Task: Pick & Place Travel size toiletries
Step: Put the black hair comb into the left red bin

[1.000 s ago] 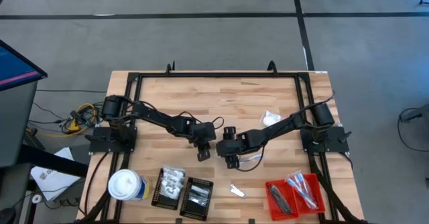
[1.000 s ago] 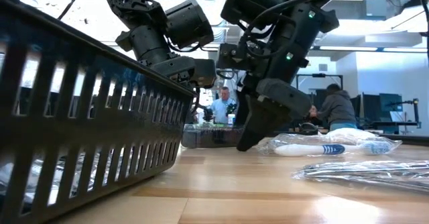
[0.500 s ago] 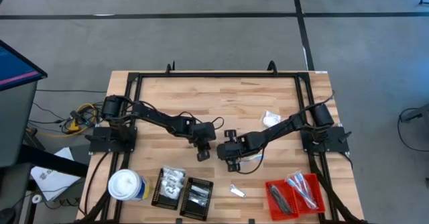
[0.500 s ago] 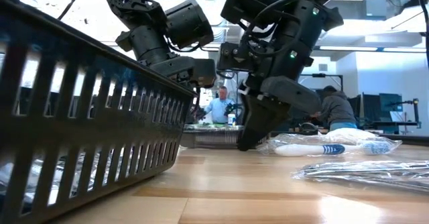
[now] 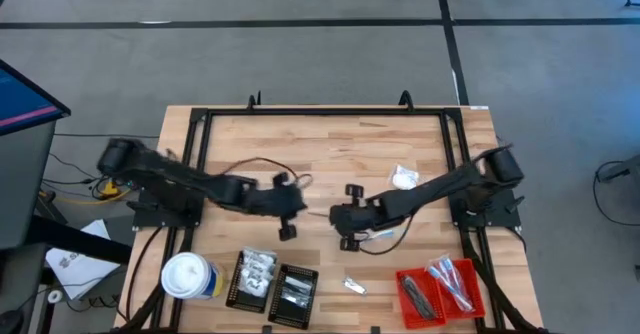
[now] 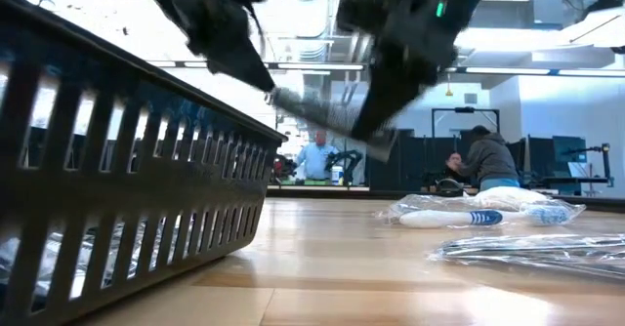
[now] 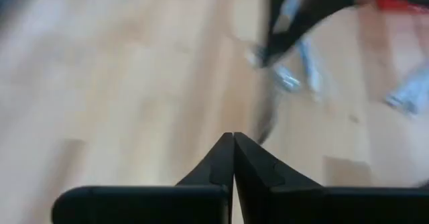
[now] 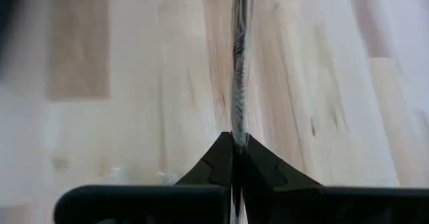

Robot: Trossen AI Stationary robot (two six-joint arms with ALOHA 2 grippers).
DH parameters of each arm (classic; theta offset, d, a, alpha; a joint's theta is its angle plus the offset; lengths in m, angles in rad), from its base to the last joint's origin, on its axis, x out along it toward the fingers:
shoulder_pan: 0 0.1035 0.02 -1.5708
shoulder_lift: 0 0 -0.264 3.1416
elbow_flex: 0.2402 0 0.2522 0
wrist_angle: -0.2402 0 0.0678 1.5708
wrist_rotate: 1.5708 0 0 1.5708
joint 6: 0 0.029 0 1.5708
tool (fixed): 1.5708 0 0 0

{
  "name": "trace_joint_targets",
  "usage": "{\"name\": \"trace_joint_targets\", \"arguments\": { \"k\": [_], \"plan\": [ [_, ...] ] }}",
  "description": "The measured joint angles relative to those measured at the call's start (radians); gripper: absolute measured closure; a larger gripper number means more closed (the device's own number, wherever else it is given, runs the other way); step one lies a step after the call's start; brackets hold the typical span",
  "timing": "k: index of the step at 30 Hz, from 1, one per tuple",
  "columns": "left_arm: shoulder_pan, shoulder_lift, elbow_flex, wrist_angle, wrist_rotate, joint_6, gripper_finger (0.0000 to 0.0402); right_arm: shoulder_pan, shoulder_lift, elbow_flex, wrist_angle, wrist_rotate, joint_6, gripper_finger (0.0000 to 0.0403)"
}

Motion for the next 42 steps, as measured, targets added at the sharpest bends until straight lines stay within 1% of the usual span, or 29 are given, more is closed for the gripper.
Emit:
{"name": "trace_joint_targets", "arguments": {
  "k": [3, 5, 9, 12, 15, 18, 21, 23, 28, 32, 36, 42],
  "plan": [
    [-0.055, -0.139, -0.065, 0.014, -0.173, 0.000, 0.0399, 0.054, -0.098, 0.000, -0.078, 0.032, 0.142, 0.0398],
    [-0.081, -0.231, -0.111, 0.045, -0.227, -0.005, 0.0398, 0.116, -0.160, -0.001, -0.135, 0.050, 0.245, 0.0398],
    [-0.095, -0.370, -0.217, 0.168, -0.237, -0.002, 0.0399, 0.272, -0.258, -0.002, -0.227, 0.051, 0.443, 0.0399],
    [-0.094, -0.435, -0.280, 0.262, -0.238, -0.001, 0.0399, 0.396, -0.291, -0.002, -0.261, 0.060, 0.646, 0.0400],
    [-0.085, -0.452, -0.305, 0.309, -0.237, -0.001, 0.0398, 0.522, -0.285, -0.003, -0.303, 0.063, 0.863, 0.0401],
    [-0.085, -0.447, -0.306, 0.325, -0.238, 0.000, 0.0400, 0.628, -0.246, -0.003, -0.354, 0.059, 1.098, 0.0401],
    [-0.081, -0.420, -0.306, 0.358, -0.236, 0.006, 0.0398, 0.719, -0.200, -0.003, -0.389, 0.025, 1.311, 0.0402],
    [-0.074, -0.403, -0.306, 0.391, -0.224, 0.028, 0.0398, 0.766, -0.171, -0.003, -0.405, -0.006, 1.425, 0.0402],
    [-0.043, -0.370, -0.306, 0.463, -0.157, 0.067, 0.0399, 0.834, -0.127, -0.003, -0.406, -0.035, 1.617, 0.0402],
    [-0.015, -0.358, -0.305, 0.490, -0.122, 0.089, 0.0399, 0.842, -0.100, -0.003, -0.410, -0.078, 1.730, 0.0401],
    [0.009, -0.358, -0.305, 0.492, -0.097, 0.105, 0.0400, 0.831, -0.086, -0.003, -0.418, -0.098, 1.793, 0.0395],
    [0.012, -0.358, -0.305, 0.492, -0.090, 0.108, 0.0400, 0.829, -0.087, -0.003, -0.401, -0.116, 1.815, 0.0371]
  ]
}}
